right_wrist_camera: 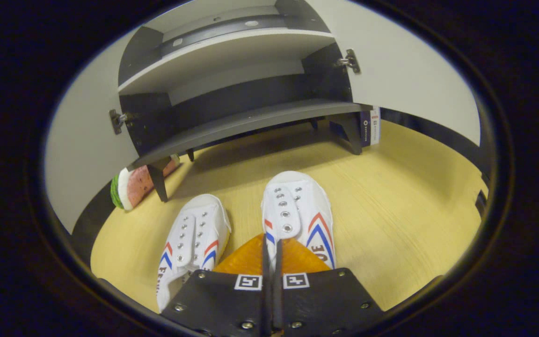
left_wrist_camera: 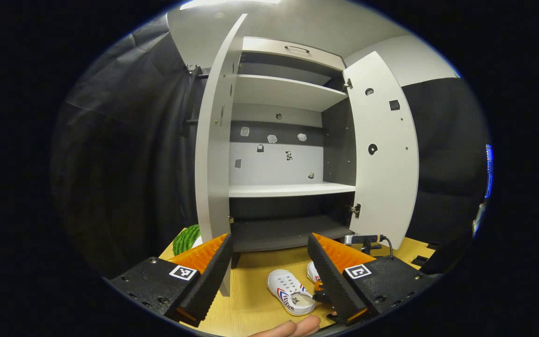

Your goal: Grab one shoe with the right hand and put it into the shoe cabinet, grab the other shoe with the left hand and put it into the shoe cabinet; then close the right door with the right hand and the left door with the left hand.

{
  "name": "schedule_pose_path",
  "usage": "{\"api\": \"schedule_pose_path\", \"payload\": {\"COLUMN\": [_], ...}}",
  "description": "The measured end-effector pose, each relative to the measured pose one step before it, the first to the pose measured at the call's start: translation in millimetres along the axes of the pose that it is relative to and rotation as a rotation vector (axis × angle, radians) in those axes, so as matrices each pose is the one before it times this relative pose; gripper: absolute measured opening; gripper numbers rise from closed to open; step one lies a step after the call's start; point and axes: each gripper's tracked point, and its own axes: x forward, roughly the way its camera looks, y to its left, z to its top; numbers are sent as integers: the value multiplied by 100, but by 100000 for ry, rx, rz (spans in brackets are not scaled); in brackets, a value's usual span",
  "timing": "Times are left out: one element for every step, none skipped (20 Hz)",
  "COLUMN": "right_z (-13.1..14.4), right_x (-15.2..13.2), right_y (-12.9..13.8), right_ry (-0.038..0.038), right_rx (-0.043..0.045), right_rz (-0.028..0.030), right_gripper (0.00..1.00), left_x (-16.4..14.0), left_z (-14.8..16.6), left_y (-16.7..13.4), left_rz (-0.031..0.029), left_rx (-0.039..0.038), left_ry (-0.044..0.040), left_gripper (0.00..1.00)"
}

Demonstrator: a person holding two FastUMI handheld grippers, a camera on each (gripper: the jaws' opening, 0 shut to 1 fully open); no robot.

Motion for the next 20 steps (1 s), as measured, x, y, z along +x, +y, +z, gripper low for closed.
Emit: {"api": "schedule_pose_path", "payload": {"right_z": [320, -70, 164, 226, 494, 677, 912, 979, 735, 633, 639, 779, 893, 773, 1120, 1325, 1769, 1787, 1895, 2283], "right_x": [-495, -265, -332, -433, -494, -589, -535, -635, -482, -526, -409, -410, -409, -495, -452, -510, -338, -266, -186, -50], "right_y": [-48, -53, -74, -85, -23, -53, 73, -29, 186, 254, 304, 167, 285, 338, 360, 457, 463, 456, 442, 403], "right_ry": [-1413, -483, -1156, -1493, -1909, -2346, -2511, -2623, -707, -424, -354, -1964, -1918, -1468, -1623, -1733, -2315, -1992, -1743, -2806], "right_rx": [2801, 2182, 1173, 380, -757, -1218, -1218, -1391, 263, 777, -26, -533, -1101, -906, -695, -904, -718, -1557, -2442, -2720], "right_rz": [2579, 2097, 1595, 1101, 650, 46, 59, -153, 978, 1106, 1908, 1147, 828, 581, 373, 1147, 1304, 1262, 1015, 702], "right_gripper": [0, 1, 0, 0, 0, 1, 5, 1, 1, 0, 0, 0, 1, 1, 1, 0, 1, 1, 0, 0], "left_x": [-92, -61, -142, -85, 54, 7, -53, -43, 4, 66, 128, -39, -27, 55, 16, -52, -55, 9, 110, 170], "left_z": [261, 266, 175, 264, 155, 17, 43, -98, -133, -55, -225, -215, -79, -118, -208, -109, -176, -45, -13, 34], "left_y": [34, 37, 140, 94, -45, 6, 4, -70, -155, -100, -105, -27, -1, 31, -52, -39, 60, 189, 102, -20], "left_rz": [68, 274, 204, 250, 205, 93, -127, -269, -280, -261, -313, -128, -90, 6, -180, -343, 355, 767, 791, 765], "left_rx": [698, 554, 420, 191, 352, 215, 76, -174, -440, -613, -302, -61, -53, -17, -35, 239, 233, 73, -221, -676], "left_ry": [-404, -738, -832, -765, -452, -436, -54, 504, 222, 222, 529, 588, 206, 351, 282, 339, 65, -134, -416, -180], "left_gripper": [99, 99, 99, 99, 99, 99, 100, 99, 99, 99, 99, 99, 99, 99, 99, 99, 99, 99, 99, 99]}}
